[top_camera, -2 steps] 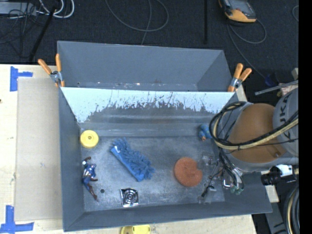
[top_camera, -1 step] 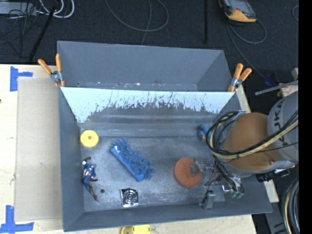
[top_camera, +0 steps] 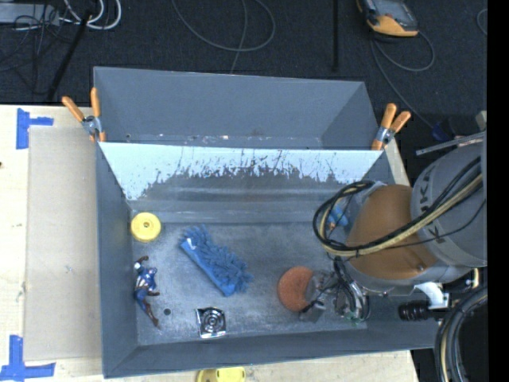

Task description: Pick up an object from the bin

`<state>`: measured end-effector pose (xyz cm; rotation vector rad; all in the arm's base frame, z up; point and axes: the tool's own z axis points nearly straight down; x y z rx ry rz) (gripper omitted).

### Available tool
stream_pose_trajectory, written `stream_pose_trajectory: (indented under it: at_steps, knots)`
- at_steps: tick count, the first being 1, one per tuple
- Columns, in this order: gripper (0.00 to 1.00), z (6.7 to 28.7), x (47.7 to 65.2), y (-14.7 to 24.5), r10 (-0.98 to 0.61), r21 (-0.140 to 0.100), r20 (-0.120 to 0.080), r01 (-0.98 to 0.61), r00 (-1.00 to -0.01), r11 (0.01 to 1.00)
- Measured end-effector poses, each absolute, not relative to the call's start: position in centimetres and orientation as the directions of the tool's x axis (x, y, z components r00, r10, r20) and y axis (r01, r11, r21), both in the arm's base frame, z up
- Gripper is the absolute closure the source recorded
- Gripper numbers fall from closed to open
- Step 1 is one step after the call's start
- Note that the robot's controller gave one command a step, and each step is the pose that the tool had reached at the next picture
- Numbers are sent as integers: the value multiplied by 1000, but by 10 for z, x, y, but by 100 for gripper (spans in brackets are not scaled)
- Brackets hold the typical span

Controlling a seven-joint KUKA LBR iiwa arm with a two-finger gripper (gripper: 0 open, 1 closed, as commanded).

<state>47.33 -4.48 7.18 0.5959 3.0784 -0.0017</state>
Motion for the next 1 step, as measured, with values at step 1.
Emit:
stream_pose_trajectory:
  at_steps: [1]
  knots:
    - [100, 72, 473, -45, 373, 0, -6, 373, -928, 928]
